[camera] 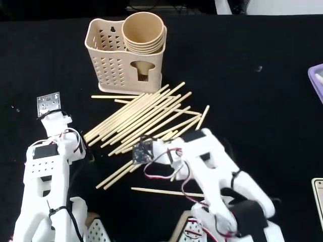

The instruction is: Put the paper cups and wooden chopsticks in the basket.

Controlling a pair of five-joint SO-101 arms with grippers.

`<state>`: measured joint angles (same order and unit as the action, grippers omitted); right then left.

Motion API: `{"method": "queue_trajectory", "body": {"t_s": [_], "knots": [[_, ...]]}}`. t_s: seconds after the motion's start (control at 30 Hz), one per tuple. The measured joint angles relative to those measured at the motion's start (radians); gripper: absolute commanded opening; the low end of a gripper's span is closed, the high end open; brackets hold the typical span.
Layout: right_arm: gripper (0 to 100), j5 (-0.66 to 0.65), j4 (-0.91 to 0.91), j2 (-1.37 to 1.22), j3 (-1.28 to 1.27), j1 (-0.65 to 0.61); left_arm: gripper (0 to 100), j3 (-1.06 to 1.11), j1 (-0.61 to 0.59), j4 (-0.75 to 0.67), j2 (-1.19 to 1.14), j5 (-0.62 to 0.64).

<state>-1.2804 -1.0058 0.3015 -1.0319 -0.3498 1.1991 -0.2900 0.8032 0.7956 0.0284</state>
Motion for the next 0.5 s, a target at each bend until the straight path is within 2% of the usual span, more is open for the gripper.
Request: {"method": "queue_trajectory", "body": {"t_s": [0.13,0.37,0.5], "knots": [[0.8,0.000,0.008,-0.055,0.060,0.012,17,0.000,0.000,0.000,0.000,0.000],[1.1,0.135,0.000,-0.061,0.087,0.011,17,0.000,0.000,0.000,0.000,0.000],[1.1,0.230,-0.075,-0.061,0.141,-0.014,17,0.000,0.000,0.000,0.000,0.000]]}}
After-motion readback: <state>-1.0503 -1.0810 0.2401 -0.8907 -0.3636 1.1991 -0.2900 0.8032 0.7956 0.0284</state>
